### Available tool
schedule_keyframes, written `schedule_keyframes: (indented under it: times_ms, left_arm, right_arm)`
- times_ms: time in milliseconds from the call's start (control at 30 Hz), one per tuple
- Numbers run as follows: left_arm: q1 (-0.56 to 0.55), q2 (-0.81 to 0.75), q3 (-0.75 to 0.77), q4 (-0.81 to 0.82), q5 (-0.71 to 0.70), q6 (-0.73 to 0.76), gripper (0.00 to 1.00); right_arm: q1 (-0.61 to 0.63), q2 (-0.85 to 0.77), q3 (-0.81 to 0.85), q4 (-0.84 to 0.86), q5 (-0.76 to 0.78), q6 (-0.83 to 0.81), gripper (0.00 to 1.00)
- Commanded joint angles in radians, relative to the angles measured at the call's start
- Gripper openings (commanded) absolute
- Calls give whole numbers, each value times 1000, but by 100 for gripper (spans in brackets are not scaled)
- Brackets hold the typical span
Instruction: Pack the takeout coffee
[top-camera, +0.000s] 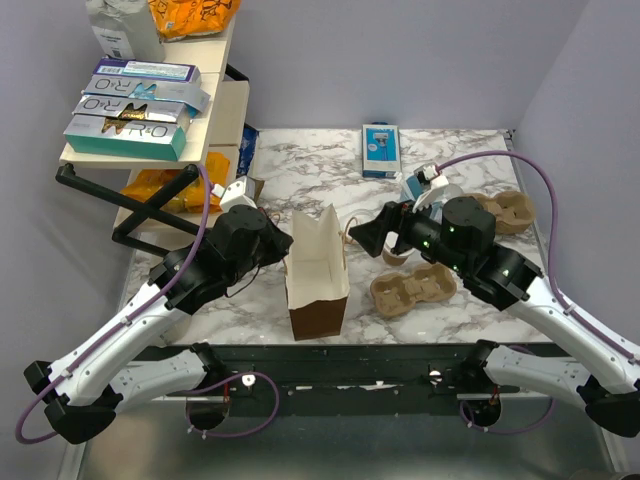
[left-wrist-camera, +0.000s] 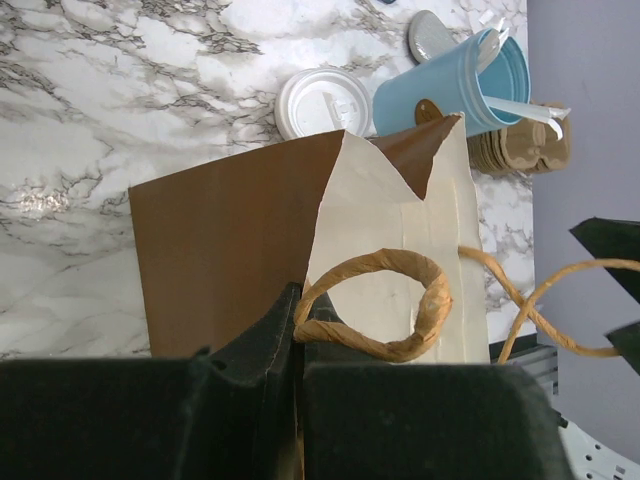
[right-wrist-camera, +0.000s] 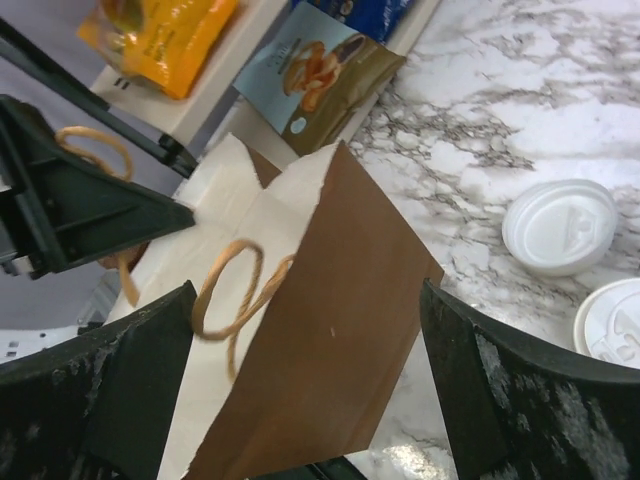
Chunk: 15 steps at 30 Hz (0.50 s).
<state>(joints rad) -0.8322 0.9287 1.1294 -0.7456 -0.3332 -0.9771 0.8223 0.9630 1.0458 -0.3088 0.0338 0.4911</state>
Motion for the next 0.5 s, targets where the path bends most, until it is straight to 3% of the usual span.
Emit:
schedule_keyframes:
  times_ms: [0, 233, 367, 467]
  left_arm:
    - [-4, -2, 23, -17, -44, -5, 0]
    - [-4, 27, 61, -81, -79, -20, 0]
    - [-4, 32, 70, -103, -84, -21, 0]
    - [-4, 36, 79, -110, -84, -20, 0]
  right_arm:
    - [-6, -33, 42, 8, -83, -91, 100]
    - [-5, -121, -13, -19, 113, -141, 100]
    - [-6, -173, -52, -96, 299, -114, 100]
    - [-6, -205, -87, -156, 340, -80, 100]
